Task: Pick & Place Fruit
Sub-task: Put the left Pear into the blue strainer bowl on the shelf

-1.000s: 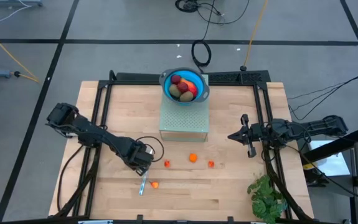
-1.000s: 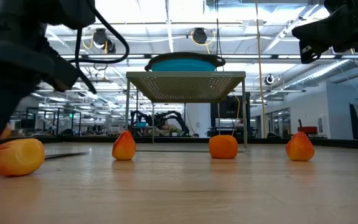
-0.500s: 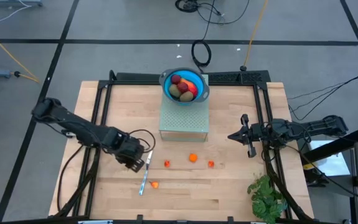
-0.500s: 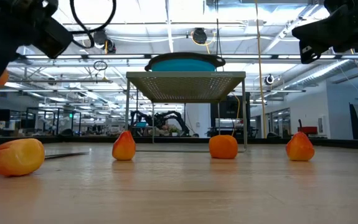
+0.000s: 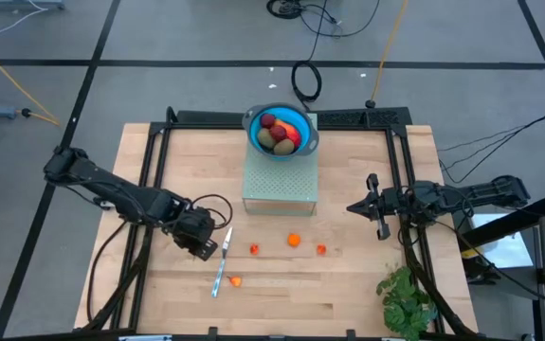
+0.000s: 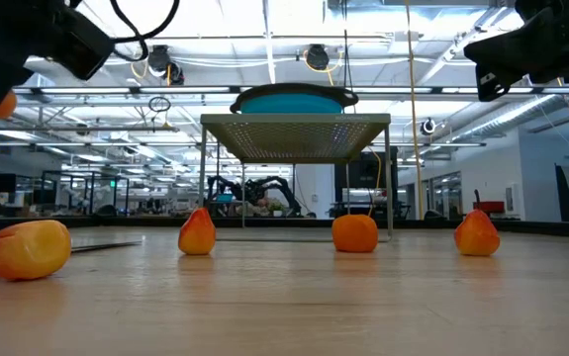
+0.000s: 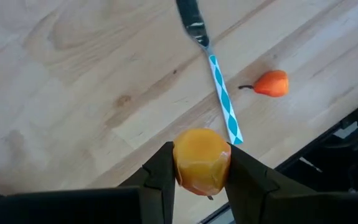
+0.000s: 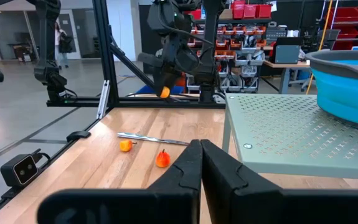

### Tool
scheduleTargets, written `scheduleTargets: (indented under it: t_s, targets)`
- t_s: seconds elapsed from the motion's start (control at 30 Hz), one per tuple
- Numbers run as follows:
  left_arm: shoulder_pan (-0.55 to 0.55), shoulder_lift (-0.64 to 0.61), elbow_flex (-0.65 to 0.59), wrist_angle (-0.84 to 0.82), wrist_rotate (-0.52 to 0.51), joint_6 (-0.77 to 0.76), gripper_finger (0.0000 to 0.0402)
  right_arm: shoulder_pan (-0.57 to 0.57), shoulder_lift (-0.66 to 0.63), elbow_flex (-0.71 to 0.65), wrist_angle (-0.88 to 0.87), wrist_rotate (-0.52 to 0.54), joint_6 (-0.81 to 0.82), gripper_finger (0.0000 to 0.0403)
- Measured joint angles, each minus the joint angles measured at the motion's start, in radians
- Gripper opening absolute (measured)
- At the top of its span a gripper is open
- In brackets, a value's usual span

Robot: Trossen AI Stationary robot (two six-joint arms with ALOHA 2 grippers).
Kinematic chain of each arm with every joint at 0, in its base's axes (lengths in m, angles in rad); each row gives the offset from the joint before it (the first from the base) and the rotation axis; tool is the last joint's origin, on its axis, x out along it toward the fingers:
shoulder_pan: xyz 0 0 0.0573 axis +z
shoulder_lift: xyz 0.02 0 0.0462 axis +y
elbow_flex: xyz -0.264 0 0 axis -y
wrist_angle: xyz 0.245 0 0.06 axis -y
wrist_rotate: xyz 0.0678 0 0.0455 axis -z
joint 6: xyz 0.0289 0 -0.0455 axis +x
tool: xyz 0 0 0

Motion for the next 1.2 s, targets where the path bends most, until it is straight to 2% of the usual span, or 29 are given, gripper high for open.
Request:
scheduleTargets:
  t_s: [0.17,0.4,0.53,0.83,1.0,1.2]
  targets:
    - [0.0,0.0,0.0,0.177,-0.068,0.214,0.0104,0.0,0.0,0.0,0.0,0.0,0.0,0.0]
    - [0.0,0.0,0.001,0.546,-0.174,0.606,0.0104,0.0,0.0,0.0,0.0,0.0,0.0,0.0]
    - [0.0,0.0,0.001,0.693,-0.228,0.851,0.0104,0.0,0.0,0.0,0.0,0.0,0.0,0.0]
    - [-0.003,0.0,0.001,0.824,-0.315,1.376,0.0104,0.0,0.0,0.0,0.0,0.0,0.0,0.0]
    - [-0.003,0.0,0.001,0.893,-0.4,1.658,0.0104,0.0,0.0,0.0,0.0,0.0,0.0,0.0]
    - [-0.002,0.0,0.001,1.05,-0.513,1.883,0.0104,0.0,0.0,0.0,0.0,0.0,0.0,0.0]
